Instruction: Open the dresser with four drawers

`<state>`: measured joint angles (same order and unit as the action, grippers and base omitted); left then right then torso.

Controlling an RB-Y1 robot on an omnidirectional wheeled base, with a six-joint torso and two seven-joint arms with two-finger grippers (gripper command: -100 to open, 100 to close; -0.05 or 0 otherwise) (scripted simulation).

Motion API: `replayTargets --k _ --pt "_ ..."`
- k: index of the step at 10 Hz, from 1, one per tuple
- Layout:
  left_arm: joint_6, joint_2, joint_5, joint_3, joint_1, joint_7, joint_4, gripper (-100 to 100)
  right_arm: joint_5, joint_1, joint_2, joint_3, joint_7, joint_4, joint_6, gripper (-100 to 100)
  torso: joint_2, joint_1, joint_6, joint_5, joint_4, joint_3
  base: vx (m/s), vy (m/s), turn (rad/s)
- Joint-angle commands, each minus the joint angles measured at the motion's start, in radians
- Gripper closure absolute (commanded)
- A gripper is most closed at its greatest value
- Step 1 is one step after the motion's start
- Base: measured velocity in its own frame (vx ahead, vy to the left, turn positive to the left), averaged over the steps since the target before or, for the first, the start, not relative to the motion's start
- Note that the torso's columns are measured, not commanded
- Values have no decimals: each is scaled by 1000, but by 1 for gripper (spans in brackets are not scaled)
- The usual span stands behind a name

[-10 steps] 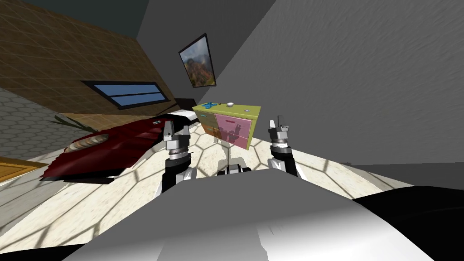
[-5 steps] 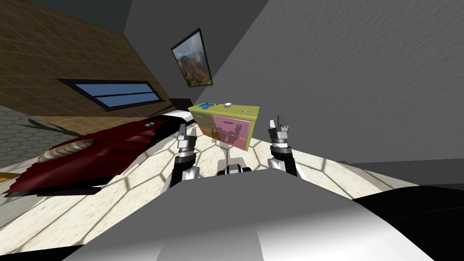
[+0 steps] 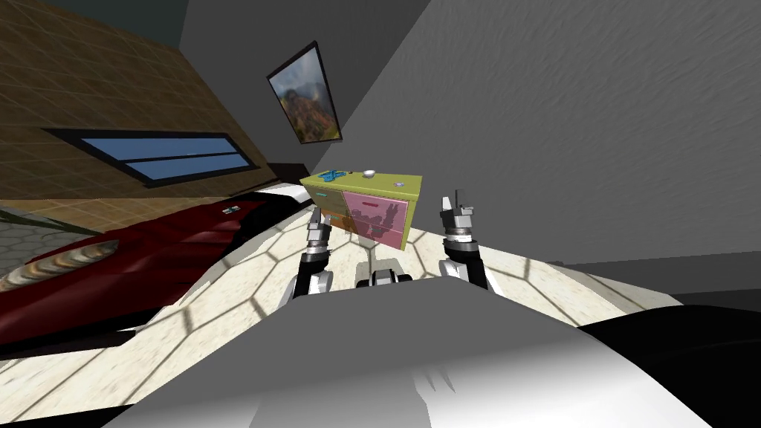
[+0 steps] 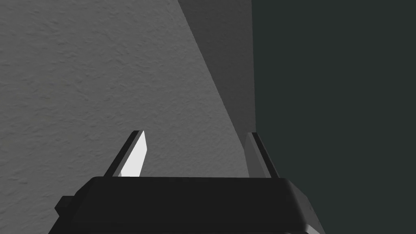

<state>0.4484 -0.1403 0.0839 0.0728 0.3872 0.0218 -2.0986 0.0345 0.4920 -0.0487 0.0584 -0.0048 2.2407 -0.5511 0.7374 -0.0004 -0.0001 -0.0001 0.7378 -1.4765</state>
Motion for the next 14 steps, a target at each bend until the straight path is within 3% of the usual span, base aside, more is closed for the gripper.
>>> replayTargets --k 1,6,7,14 --pt "-16 1 12 15 -27 7 69 -100 0 0 0 0 0 0 0 0 1 0 0 0 0 1 120 -7 -100" --pt "-43 6 39 49 -92 26 223 -100 0 0 0 0 0 0 0 0 1 0 0 0 0 0 124 -14 -91" --pt "-43 6 39 49 -92 26 225 -100 0 0 0 0 0 0 0 0 0 0 0 0 0 0 88 -11 -23" --pt "-86 10 77 98 -188 54 462 -100 0 0 0 0 0 0 0 0 0 0 0 0 0 0 118 -4 -92"
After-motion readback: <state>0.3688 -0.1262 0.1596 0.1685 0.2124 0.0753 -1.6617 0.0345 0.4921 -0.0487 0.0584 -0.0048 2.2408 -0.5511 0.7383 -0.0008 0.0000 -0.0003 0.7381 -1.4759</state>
